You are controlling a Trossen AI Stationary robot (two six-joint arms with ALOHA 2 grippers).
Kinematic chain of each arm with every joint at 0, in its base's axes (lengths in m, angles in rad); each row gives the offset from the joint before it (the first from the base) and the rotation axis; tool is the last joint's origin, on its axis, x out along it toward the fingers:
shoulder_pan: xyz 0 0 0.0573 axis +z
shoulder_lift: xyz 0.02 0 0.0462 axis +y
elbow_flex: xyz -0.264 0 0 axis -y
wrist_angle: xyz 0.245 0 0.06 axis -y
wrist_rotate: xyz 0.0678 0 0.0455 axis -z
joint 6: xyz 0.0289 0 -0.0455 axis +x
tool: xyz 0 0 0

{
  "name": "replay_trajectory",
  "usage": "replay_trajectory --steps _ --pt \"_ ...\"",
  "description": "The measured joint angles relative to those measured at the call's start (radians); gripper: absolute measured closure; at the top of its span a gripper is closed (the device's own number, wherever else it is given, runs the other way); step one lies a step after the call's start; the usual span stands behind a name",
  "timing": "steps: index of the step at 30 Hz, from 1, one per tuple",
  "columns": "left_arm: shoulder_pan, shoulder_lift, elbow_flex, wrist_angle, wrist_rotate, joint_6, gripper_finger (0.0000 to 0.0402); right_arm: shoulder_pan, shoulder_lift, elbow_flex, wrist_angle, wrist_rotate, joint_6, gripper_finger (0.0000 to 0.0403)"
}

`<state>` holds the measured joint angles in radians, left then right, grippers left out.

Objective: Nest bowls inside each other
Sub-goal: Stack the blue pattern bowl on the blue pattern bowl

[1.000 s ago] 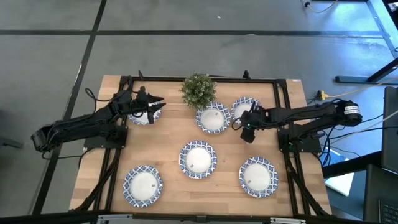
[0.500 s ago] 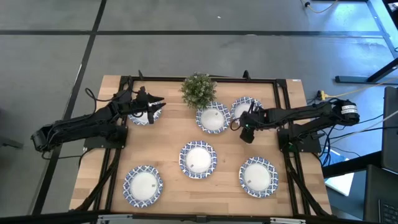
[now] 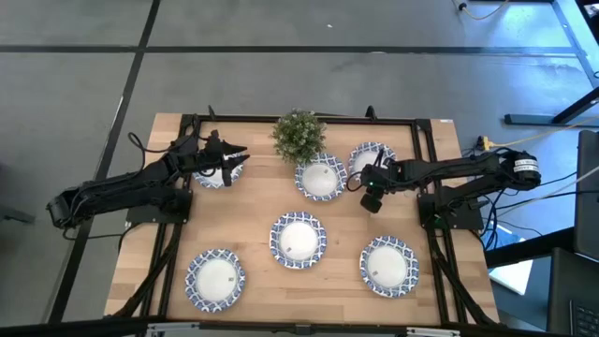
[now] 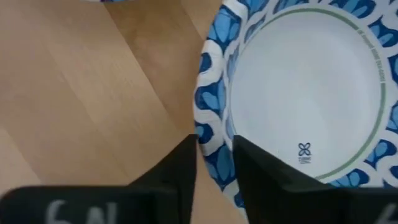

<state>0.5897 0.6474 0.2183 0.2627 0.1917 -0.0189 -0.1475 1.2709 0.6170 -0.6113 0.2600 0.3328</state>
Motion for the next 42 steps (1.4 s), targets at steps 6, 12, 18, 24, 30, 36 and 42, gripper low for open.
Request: replay_trajectory --steps 6,12,18,24,30,36,42 --pt "0.000 0.000 0.000 0.000 0.000 0.000 0.0273 -0.002 0.000 0.000 0.014 -0.018 -0.023 0.0370" --pt "0.000 0.000 0.000 0.000 0.000 0.000 0.0273 -0.001 0.000 0.000 0.017 -0.020 -0.024 0.0397" --pt "0.000 0.000 0.000 0.000 0.000 0.000 0.0273 -0.001 0.000 0.012 0.004 -0.054 -0.023 0.0390" --pt "0.000 0.000 0.000 0.000 0.000 0.001 0.0273 -0.001 -0.005 0.104 -0.050 -0.067 -0.056 0.0397" --pt "0.000 0.000 0.000 0.000 0.000 0.001 0.0273 -0.001 -0.006 0.238 -0.171 -0.081 -0.083 0.0396" --pt "0.000 0.000 0.000 0.000 0.000 0.001 0.0273 0.028 -0.006 0.361 -0.284 -0.080 -0.075 0.0394" --pt "0.000 0.000 0.000 0.000 0.000 0.001 0.0273 0.104 -0.006 0.435 -0.313 -0.101 0.000 0.0394"
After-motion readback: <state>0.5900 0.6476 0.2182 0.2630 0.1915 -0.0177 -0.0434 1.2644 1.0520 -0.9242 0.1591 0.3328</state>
